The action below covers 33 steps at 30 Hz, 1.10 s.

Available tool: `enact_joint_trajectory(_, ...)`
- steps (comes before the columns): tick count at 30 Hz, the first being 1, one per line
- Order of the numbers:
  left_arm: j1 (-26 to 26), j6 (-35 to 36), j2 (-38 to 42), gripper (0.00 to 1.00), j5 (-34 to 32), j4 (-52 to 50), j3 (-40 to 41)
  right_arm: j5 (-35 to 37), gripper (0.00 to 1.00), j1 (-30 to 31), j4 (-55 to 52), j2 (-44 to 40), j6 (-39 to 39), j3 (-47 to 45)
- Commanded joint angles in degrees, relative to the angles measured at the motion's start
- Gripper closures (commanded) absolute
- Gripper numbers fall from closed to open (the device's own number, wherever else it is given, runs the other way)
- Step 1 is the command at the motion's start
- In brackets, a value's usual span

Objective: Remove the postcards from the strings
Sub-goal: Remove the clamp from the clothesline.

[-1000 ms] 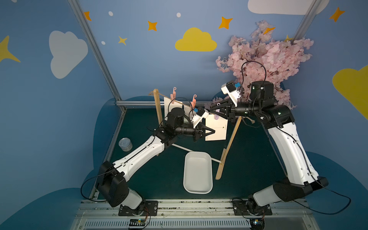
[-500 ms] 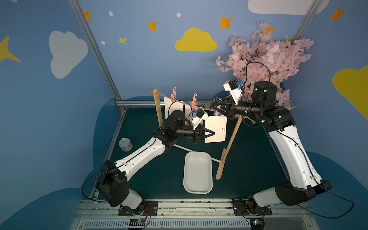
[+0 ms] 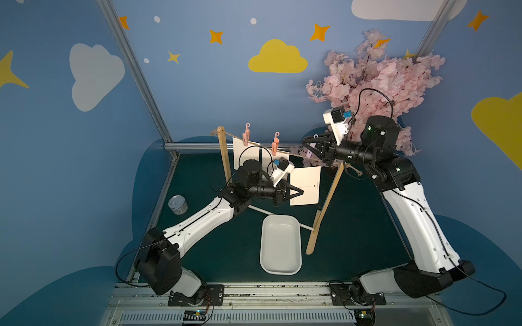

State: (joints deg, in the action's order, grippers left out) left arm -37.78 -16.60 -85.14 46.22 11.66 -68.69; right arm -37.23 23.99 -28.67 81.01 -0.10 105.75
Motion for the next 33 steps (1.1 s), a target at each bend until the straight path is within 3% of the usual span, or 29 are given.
enact_joint_trajectory(1,-0.09,-0.55,2.26,0.96,-0.81,1.88,0.93,-0.15,1.00,-0.14,4.59,-2.22,1.66,-0.61)
enact_joint_trajectory(12,-0.02,-1.58,7.34,0.97,-5.08,1.55,6.63,-7.65,1.00,1.27,6.05,-10.15,4.79,-5.41)
enact_joint_trajectory(17,0.08,-3.61,14.57,0.96,-11.31,-0.98,13.69,-8.48,1.00,4.72,3.97,-14.54,5.10,-10.25)
enact_joint_trajectory(26,0.13,-13.08,33.32,0.96,-22.38,-7.32,28.34,-2.53,1.00,14.69,-1.68,-18.56,2.52,-20.76)
enact_joint_trajectory(33,0.03,-21.95,46.63,0.97,-30.90,-16.72,37.33,2.50,1.00,20.09,2.44,-20.33,6.54,-37.02)
